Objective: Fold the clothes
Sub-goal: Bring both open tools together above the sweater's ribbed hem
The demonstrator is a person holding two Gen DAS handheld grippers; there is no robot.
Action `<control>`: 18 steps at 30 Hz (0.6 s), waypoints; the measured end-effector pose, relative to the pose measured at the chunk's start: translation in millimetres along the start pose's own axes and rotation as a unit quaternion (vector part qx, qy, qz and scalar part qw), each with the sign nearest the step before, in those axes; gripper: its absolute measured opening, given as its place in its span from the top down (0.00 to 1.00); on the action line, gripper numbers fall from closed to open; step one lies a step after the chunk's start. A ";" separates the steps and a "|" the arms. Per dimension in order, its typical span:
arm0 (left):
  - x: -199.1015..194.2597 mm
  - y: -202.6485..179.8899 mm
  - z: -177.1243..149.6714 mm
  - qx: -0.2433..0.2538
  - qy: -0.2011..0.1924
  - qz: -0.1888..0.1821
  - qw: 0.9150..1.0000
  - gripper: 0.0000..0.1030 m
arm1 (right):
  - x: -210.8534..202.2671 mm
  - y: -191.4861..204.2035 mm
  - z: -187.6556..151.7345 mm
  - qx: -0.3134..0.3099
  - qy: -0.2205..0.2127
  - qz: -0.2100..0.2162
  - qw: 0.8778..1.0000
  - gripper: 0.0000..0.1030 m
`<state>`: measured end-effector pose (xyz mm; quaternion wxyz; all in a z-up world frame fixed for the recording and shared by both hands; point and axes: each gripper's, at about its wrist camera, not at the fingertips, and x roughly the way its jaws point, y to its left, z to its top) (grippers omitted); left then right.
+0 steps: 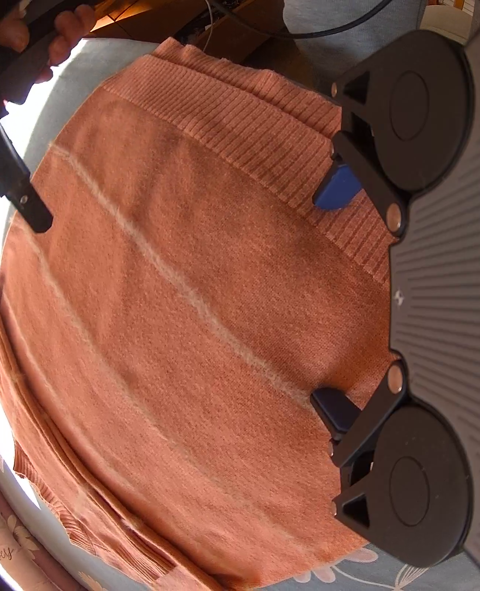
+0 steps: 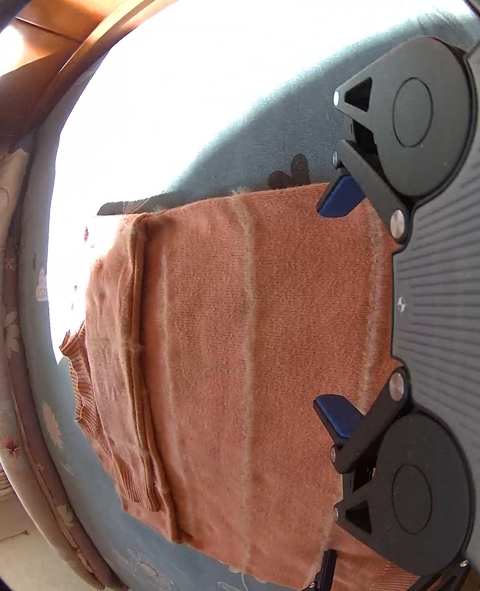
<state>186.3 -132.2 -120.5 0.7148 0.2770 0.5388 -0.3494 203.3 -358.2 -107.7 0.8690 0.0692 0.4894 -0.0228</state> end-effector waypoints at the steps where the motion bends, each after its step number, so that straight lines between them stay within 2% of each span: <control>1: 0.0 0.8 0.9 -0.005 0.002 -0.001 1.000 0.00 | 7.5 -3.0 13.0 -0.006 -0.014 0.002 1.000 0.00; 4: -0.5 1.8 -0.5 -0.012 -0.002 -0.001 1.000 0.00 | 31.2 -8.7 48.8 -0.009 -0.039 0.010 0.999 0.00; 6: -1.2 1.3 -3.9 -0.013 -0.010 0.000 1.000 0.00 | 45.3 -9.5 63.1 0.001 -0.037 0.012 0.999 0.00; 7: -1.6 1.0 -5.7 -0.014 -0.015 0.001 1.000 0.00 | 53.1 -12.2 65.2 0.006 -0.022 0.011 1.000 0.00; 10: -2.5 1.5 -8.9 -0.011 -0.023 0.001 1.000 0.00 | 65.1 -18.9 52.7 0.014 0.013 0.000 1.000 0.00; 14: -3.8 2.8 -8.1 0.000 -0.018 -0.001 1.000 0.01 | 54.4 -6.7 33.5 -0.032 0.018 -0.016 0.999 0.00; 18: -9.4 5.1 -7.4 0.010 -0.017 -0.003 1.000 0.01 | 48.0 4.4 34.8 -0.027 0.031 0.002 0.999 0.00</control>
